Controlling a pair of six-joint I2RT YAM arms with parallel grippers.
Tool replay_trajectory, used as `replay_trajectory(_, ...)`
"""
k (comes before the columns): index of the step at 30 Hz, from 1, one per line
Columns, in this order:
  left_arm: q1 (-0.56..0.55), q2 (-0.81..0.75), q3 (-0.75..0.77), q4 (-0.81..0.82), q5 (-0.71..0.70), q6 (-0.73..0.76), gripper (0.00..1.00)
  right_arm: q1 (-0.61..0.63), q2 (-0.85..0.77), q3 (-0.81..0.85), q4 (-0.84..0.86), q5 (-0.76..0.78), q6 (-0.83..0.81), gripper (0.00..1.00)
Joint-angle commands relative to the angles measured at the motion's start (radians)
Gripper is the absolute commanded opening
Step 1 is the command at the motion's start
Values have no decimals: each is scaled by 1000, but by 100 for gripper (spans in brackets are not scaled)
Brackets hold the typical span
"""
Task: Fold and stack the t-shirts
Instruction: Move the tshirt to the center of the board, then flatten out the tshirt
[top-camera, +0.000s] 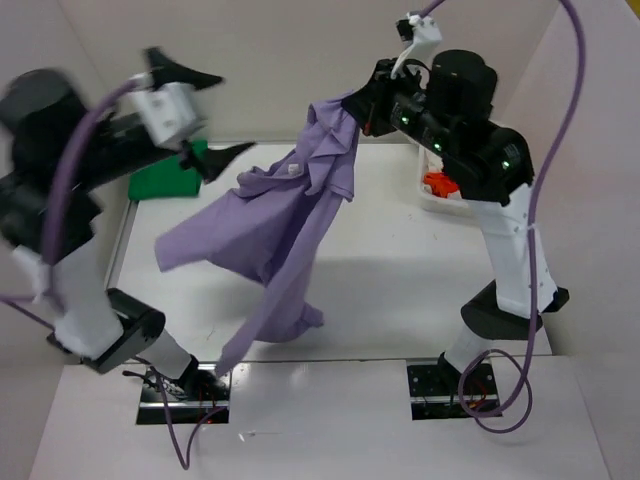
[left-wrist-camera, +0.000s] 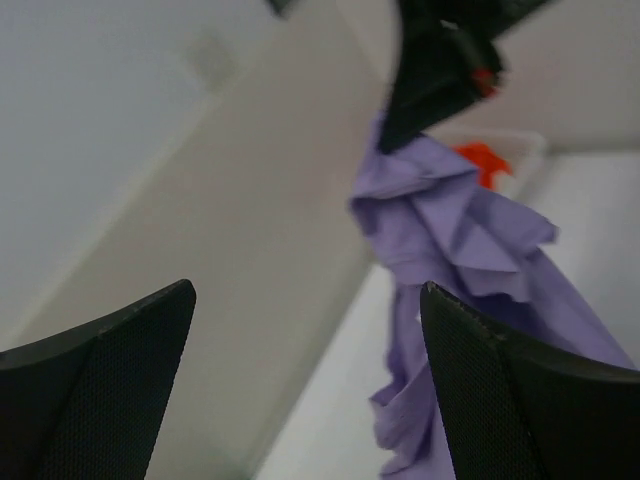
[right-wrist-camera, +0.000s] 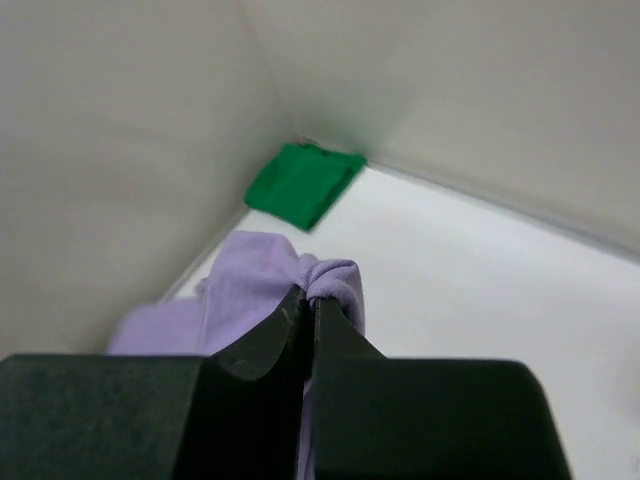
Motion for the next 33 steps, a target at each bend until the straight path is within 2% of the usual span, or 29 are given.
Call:
replay_trajectory(1, 42, 201, -228, -163, 419, 106, 99, -61, 47, -102, 29, 106, 59, 0)
replay_trajectory(3, 68, 123, -393, -28, 484, 120, 99, -74, 47, -231, 68, 93, 71, 0)
replay_trajectory(4, 68, 65, -681, 91, 484, 23, 99, -91, 47, -287, 92, 80, 71, 0)
replay_trajectory(5, 68, 16, -793, 286, 440, -9, 99, -113, 31, -345, 121, 54, 86, 0)
replay_trajectory(6, 68, 5, -834, 302, 411, -24, 99, -129, 5, -461, 174, 35, 105, 2)
replay_trajectory(7, 53, 4, -874, 367, 371, -88, 99, -147, -6, -519, 199, 17, 120, 20)
replay_trajectory(8, 42, -44, -1020, 424, 287, -131, 99, -195, -15, -572, 219, -37, 148, 31)
replay_trajectory(9, 42, -61, -1084, 467, 249, -166, 99, -216, -16, -663, 231, -60, 158, 38)
replay_trajectory(10, 42, -77, -1137, 516, 210, -214, 99, -236, -16, -700, 231, -72, 159, 55)
replay_trajectory(12, 42, -135, -1300, 558, 19, -230, 99, -276, -3, -784, 218, -45, 183, 69)
replay_trajectory(13, 42, -155, -1352, 586, -59, -239, 99, -285, -3, -809, 189, -24, 183, 70)
replay_trajectory(14, 33, -189, -1401, 586, -218, -239, 99, -295, -3, -861, 179, -2, 200, 72)
replay_trajectory(15, 33, -204, -1502, 598, -277, -224, 99, -314, -3, -890, 179, 12, 223, 72)
replay_trajectory(19, -17, -252, -1731, 563, -454, -97, 99, -333, -42, -1062, 259, -2, 255, 71)
replay_trajectory(26, -54, -351, -1957, 520, -480, -27, 99, -313, 33, -1166, 337, -97, 274, 67)
replay_trajectory(30, -74, -400, -2113, 486, -493, 19, 99, -269, 96, -1177, 370, -128, 297, 67)
replay_trajectory(33, -83, -449, -2159, 477, -517, 60, 99, -258, 152, -1151, 379, -128, 307, 67)
